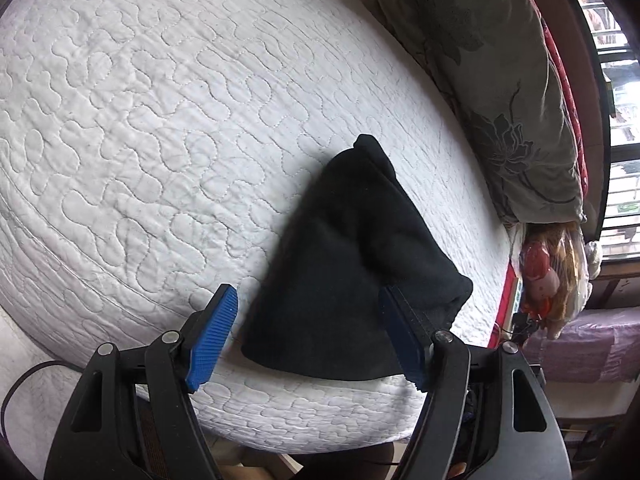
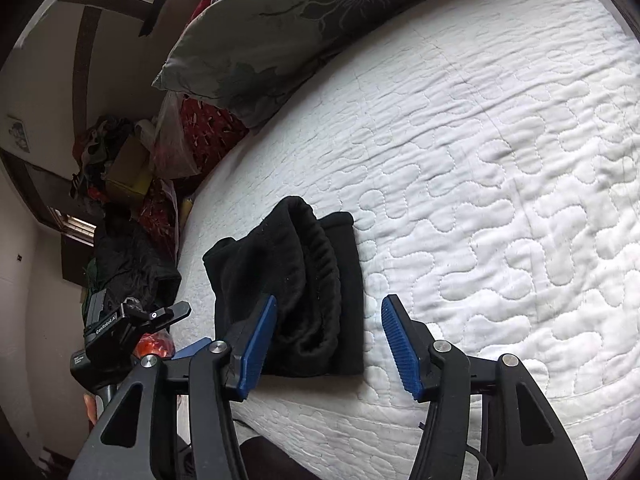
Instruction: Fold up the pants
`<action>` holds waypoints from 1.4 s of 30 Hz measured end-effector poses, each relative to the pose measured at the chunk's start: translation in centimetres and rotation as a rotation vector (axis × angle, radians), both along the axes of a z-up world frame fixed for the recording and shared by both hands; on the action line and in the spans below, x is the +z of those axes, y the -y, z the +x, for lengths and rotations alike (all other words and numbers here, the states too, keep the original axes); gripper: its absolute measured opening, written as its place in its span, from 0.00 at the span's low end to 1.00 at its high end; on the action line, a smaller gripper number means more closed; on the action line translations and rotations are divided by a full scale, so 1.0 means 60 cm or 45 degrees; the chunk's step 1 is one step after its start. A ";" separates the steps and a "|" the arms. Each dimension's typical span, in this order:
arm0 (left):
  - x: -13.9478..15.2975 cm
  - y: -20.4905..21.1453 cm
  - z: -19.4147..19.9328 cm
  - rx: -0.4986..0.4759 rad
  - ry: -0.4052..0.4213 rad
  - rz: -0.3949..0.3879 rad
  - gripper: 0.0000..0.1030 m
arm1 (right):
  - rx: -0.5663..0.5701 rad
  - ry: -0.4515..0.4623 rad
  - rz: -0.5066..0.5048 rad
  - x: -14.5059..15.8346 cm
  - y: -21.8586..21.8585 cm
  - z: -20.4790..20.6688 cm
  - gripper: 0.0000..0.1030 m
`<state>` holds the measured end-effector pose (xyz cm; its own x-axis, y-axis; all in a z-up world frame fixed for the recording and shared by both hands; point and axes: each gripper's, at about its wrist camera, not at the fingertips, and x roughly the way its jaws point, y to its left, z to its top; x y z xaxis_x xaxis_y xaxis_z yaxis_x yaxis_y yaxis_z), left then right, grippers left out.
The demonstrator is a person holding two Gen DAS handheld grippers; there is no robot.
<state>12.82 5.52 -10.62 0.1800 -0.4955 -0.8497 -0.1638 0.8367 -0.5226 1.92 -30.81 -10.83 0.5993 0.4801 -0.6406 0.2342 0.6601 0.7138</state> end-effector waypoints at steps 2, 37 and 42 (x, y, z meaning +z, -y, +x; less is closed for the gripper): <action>0.004 0.006 0.000 -0.020 0.033 0.064 0.70 | -0.018 -0.011 0.005 -0.004 -0.001 -0.001 0.62; -0.042 0.156 0.038 -0.289 0.283 0.428 1.00 | 0.241 0.019 0.085 -0.041 -0.048 0.059 0.91; -0.044 0.133 0.004 -0.272 0.346 0.445 1.00 | 0.286 0.048 0.083 -0.037 -0.058 0.065 1.00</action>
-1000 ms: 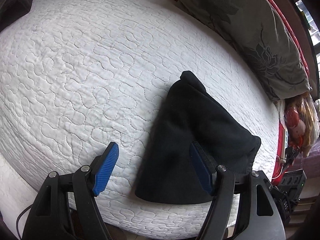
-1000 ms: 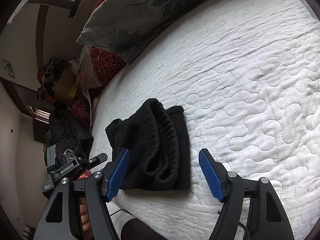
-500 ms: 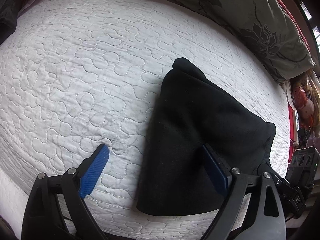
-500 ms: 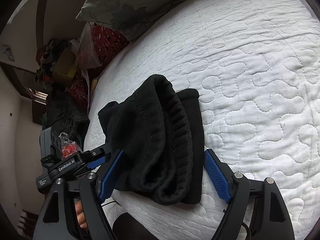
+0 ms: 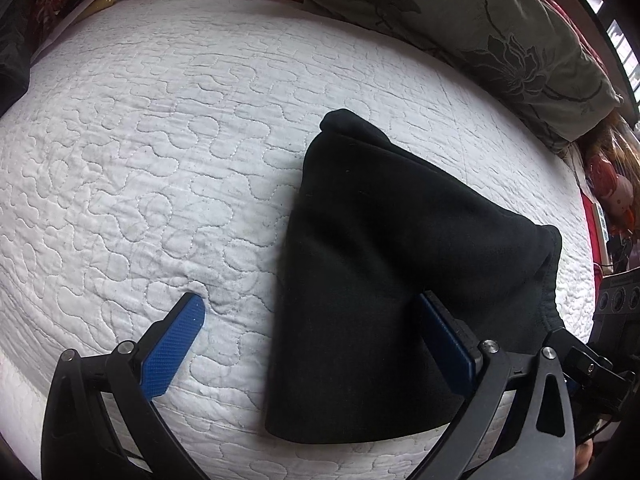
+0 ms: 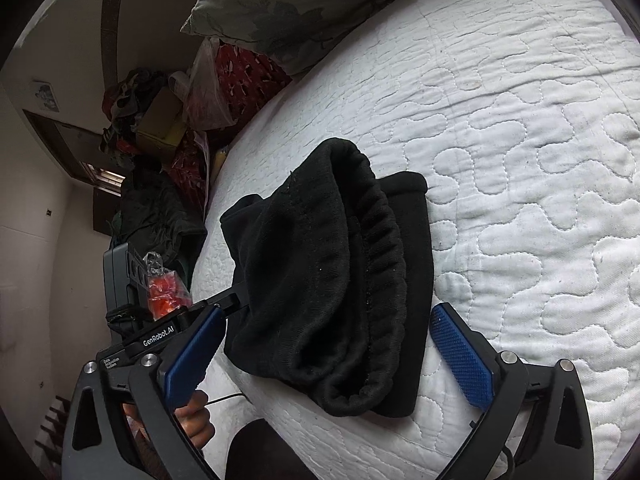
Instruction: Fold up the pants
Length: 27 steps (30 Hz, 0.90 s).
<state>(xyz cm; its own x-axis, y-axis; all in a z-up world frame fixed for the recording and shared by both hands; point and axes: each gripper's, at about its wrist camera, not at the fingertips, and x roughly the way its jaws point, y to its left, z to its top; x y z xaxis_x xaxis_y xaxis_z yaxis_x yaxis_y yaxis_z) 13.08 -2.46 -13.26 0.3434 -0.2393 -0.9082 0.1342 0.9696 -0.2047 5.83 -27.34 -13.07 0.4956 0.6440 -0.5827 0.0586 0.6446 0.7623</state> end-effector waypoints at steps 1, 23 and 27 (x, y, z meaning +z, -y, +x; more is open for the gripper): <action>-0.001 -0.003 -0.003 0.001 0.006 -0.001 1.00 | 0.003 0.007 -0.010 0.001 -0.002 -0.001 1.00; 0.004 -0.031 -0.021 -0.067 -0.029 -0.048 1.00 | -0.039 0.038 0.039 0.001 0.008 -0.013 1.00; 0.007 -0.039 -0.014 -0.096 -0.063 -0.086 1.00 | -0.071 -0.039 0.155 -0.008 0.029 -0.003 1.00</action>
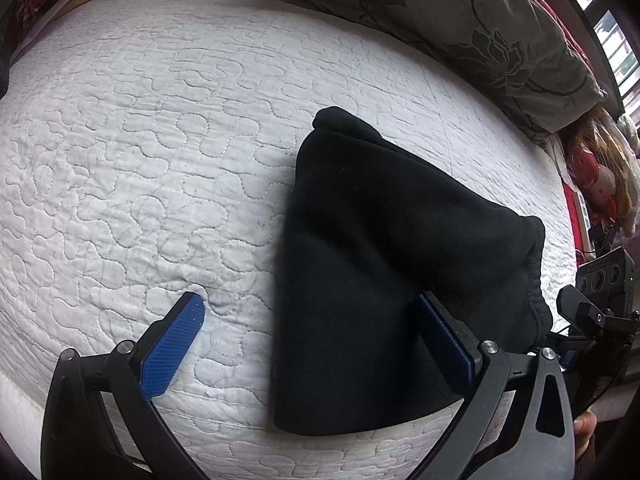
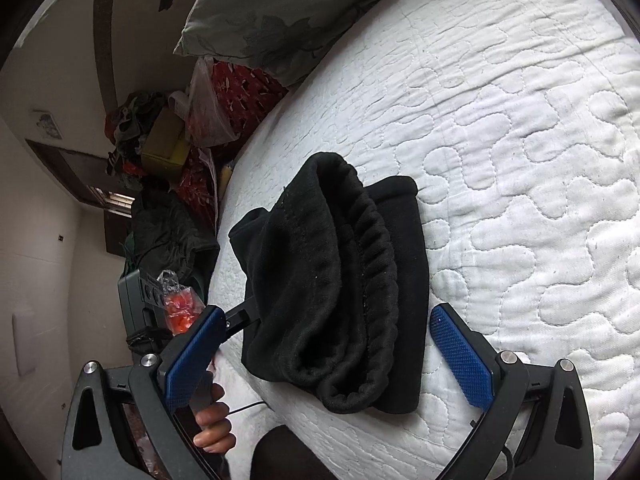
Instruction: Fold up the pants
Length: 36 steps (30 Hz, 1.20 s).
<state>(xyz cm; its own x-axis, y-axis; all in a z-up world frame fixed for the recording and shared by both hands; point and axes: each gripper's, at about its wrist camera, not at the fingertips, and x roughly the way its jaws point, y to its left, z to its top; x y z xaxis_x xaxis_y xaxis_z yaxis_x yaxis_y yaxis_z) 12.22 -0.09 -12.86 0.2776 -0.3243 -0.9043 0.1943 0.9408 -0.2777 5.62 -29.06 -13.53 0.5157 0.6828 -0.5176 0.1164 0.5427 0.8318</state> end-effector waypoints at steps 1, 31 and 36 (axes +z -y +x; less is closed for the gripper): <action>0.001 -0.002 0.000 -0.002 0.003 -0.007 1.00 | -0.008 -0.011 0.027 -0.003 0.005 0.001 1.00; 0.062 -0.041 -0.171 0.044 0.126 0.117 1.00 | -0.013 0.001 -0.487 0.088 -0.039 -0.088 0.98; 0.080 -0.026 -0.208 0.035 0.240 0.229 1.00 | -0.014 0.010 -0.675 0.108 -0.055 -0.129 0.99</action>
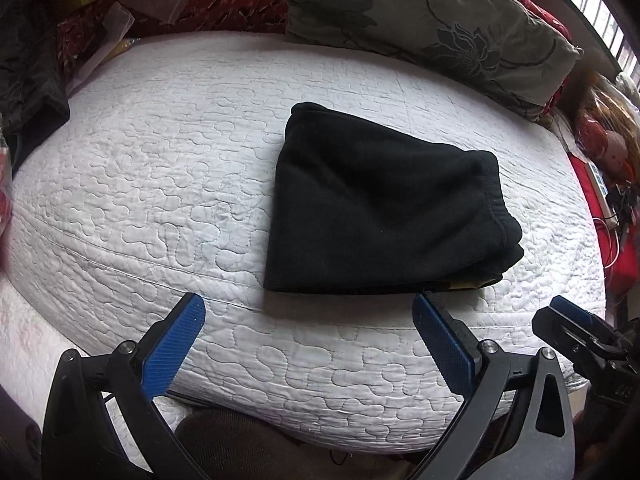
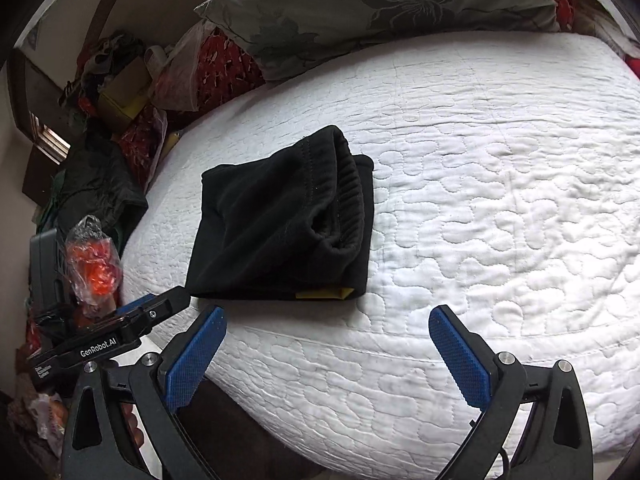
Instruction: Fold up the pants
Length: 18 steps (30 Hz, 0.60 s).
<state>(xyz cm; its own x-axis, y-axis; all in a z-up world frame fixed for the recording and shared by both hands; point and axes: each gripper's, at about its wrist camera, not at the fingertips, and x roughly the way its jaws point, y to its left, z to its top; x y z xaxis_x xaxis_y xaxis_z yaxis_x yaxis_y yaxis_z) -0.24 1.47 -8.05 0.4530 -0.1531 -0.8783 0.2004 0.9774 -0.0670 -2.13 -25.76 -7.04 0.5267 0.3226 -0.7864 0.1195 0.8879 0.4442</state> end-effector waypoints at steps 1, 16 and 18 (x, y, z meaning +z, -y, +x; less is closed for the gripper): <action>0.001 0.008 -0.001 -0.008 0.011 0.017 1.00 | -0.006 -0.001 -0.039 0.003 -0.002 -0.007 0.99; 0.014 0.041 -0.019 -0.026 0.058 0.102 1.00 | -0.188 0.053 -0.643 0.083 -0.009 -0.049 1.00; 0.012 0.041 -0.012 -0.019 0.036 0.121 1.00 | -0.196 0.078 -0.723 0.091 -0.013 -0.053 1.00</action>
<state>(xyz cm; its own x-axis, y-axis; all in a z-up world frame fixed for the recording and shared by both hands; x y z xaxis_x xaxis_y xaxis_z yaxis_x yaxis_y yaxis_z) -0.99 -0.97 -7.34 0.4761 -0.0768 -0.8760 0.2157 0.9759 0.0317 -5.32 -25.00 -1.55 0.5838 -0.2237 -0.7804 0.2548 0.9632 -0.0855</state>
